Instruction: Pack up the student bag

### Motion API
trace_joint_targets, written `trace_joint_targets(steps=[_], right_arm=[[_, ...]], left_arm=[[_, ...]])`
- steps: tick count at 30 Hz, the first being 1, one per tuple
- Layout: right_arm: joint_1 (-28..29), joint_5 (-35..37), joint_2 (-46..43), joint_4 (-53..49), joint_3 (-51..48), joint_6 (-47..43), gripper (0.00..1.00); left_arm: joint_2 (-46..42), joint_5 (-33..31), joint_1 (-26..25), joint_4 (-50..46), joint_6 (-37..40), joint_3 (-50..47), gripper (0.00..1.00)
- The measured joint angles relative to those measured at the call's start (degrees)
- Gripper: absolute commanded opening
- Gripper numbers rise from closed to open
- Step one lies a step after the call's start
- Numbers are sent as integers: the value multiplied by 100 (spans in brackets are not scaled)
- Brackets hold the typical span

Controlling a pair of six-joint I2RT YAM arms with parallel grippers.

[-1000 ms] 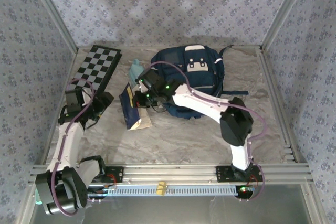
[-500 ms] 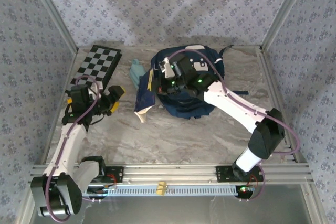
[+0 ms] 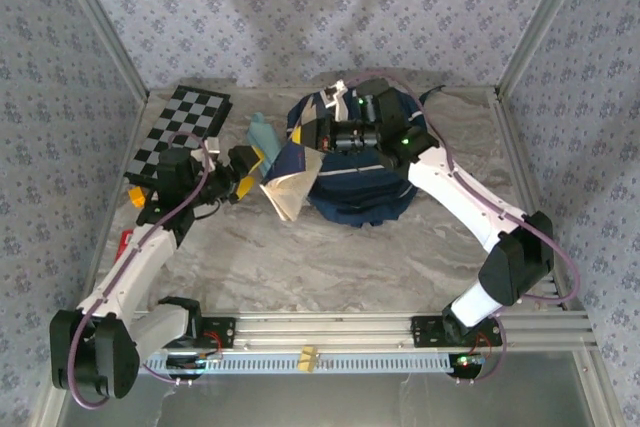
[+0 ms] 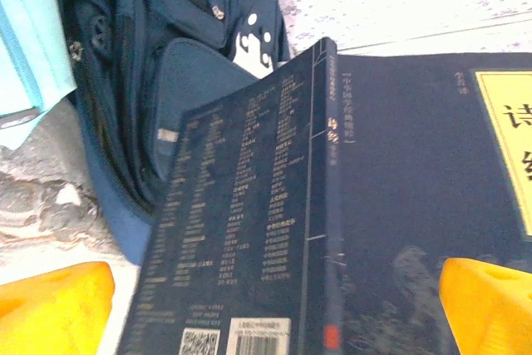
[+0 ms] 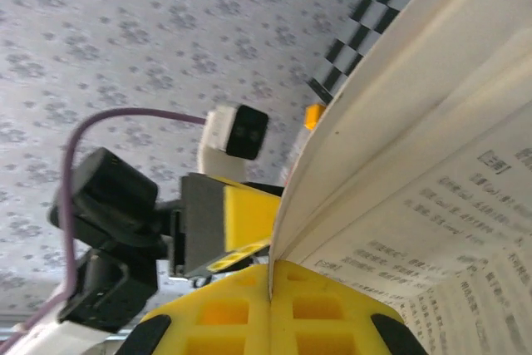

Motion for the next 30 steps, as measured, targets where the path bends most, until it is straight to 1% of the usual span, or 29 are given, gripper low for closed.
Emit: trace_joint_targets(steps=[5,11,14,17,21,23,25,28,30], right_arm=[[-129,-452,61,863,-90,428,0],[-153,-741,256,1714,-380,857,0],[-214,-828,369,2041,-636,1027,0],[-330,-885,402,2240,-938,1198,0],[-398,-957,575,2385,-1014,1344,0],[-404,-1019,616,2404,-1012,1362,0],[-413,-1073,623,2396,-1012,1357,0],[-426,-1174,623,2358,-1012,1274,0],[-437,-1257,623,2269,-999,1161,0]], left_arm=[[28,-142,-249,682,-546,-2,100],[35,-413,-415,1523,-1169,-24,100],[35,-625,-498,1674,-1325,-24,99],[35,-758,-544,1749,-1421,-24,95],[87,-863,-654,1845,-1467,-24,92],[122,-887,-678,1709,-1429,-17,91],[125,-951,-682,1360,-1263,13,91],[92,-1150,-682,448,-811,225,90],[39,-1241,-680,-173,-437,433,88]])
